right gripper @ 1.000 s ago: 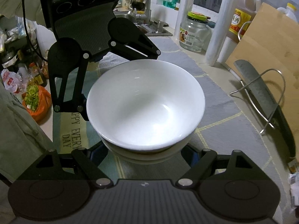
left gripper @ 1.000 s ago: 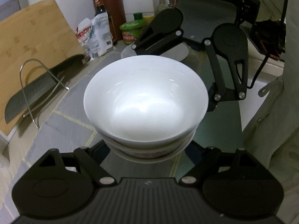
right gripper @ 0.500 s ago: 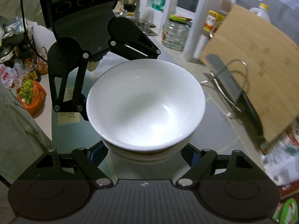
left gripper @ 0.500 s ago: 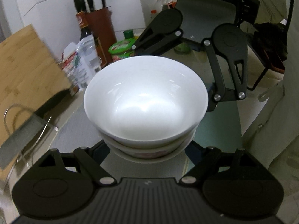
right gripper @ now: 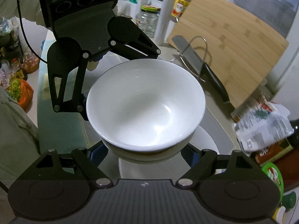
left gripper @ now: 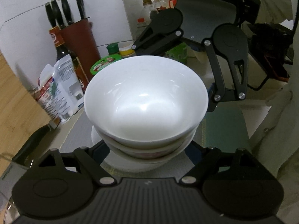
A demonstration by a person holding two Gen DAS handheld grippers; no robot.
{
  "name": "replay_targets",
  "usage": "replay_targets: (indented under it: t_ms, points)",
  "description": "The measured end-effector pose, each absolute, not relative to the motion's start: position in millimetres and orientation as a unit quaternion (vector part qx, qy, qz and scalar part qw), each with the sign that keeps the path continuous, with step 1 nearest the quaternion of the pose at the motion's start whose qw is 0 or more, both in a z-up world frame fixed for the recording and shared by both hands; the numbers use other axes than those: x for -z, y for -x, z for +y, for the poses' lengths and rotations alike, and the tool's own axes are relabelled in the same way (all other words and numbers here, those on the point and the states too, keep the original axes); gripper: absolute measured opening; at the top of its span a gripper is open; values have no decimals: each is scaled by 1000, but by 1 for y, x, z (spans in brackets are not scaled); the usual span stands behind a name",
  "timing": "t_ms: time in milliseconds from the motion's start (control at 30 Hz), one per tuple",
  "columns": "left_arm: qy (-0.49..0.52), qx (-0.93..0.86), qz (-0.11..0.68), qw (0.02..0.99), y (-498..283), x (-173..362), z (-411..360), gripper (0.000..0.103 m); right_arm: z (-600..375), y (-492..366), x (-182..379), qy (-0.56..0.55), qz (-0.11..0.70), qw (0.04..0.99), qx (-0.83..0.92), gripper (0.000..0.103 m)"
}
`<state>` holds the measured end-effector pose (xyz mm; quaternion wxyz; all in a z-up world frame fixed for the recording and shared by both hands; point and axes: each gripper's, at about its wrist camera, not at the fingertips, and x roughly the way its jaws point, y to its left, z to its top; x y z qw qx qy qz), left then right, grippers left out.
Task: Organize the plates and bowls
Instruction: 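Carry the bowl stack with both grippers over the white plate stack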
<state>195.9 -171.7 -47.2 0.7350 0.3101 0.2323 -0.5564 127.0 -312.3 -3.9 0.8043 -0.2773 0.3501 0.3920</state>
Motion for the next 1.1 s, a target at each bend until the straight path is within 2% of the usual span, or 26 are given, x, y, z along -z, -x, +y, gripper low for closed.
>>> replay_targets:
  t_ms: [1100]
  points:
    - [-302,590,271,698,-250,83,-218,86,-353,-169,39,246,416,794,-370,88]
